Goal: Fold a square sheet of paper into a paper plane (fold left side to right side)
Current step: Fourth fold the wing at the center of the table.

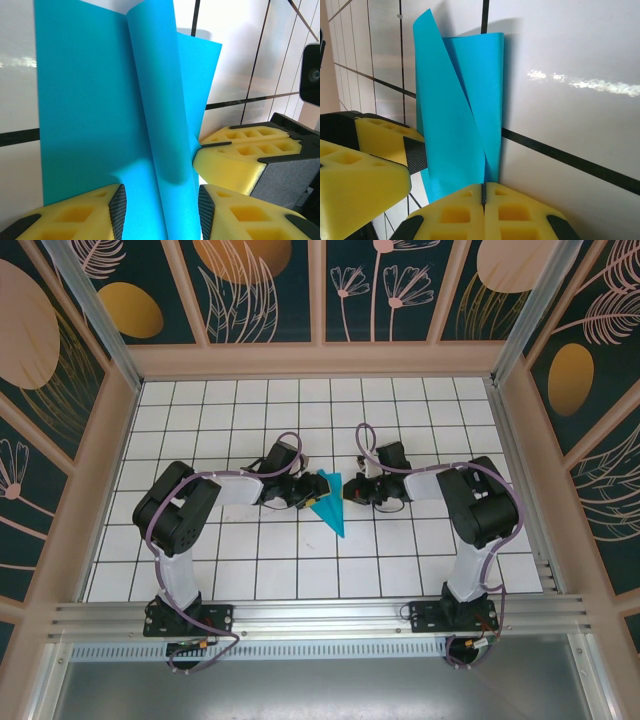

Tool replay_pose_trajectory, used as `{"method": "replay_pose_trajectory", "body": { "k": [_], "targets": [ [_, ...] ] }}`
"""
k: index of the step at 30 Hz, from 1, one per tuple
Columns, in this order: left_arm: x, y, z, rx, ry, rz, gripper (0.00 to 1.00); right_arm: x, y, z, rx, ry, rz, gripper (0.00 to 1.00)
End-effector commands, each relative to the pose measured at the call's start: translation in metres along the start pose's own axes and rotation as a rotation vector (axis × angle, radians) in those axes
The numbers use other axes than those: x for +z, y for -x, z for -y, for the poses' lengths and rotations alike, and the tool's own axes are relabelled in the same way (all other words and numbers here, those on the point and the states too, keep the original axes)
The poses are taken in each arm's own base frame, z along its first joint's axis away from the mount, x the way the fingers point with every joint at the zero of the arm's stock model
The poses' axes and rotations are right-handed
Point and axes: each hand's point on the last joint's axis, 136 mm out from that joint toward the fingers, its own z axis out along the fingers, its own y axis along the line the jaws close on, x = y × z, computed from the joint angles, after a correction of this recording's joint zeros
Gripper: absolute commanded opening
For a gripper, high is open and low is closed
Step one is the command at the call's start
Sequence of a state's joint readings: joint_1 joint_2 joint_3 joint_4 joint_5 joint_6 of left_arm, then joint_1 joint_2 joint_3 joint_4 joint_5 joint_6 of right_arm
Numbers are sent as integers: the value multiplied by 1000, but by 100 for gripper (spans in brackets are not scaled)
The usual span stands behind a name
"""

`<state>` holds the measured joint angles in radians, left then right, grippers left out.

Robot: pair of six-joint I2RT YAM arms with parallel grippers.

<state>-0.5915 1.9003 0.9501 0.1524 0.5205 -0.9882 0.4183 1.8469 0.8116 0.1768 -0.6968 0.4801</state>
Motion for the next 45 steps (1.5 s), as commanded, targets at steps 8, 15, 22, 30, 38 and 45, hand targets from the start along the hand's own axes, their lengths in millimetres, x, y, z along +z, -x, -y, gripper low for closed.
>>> {"method": "replay_pose_trajectory", "body": {
  "k": [8, 15, 22, 30, 38, 45],
  "targets": [
    [6, -12, -34, -15, 102, -18, 45, 2, 9, -5, -35, 7, 14, 5],
    [7, -12, -34, -15, 103, -18, 45, 2, 12, -5, -42, 6, 20, 5],
    [6, -11, -32, -13, 99, -16, 45, 4, 11, -4, -41, -4, 4, 5],
    [6, -10, -31, -11, 98, -16, 45, 8, -6, 4, -23, -24, -29, 5],
    [5, -10, -27, -2, 87, -18, 46, 11, -12, 12, 0, -54, -32, 6],
    [-13, -1, 8, 53, 29, 11, 50, 13, -17, 26, 19, -124, -59, 6]
  ]
}}
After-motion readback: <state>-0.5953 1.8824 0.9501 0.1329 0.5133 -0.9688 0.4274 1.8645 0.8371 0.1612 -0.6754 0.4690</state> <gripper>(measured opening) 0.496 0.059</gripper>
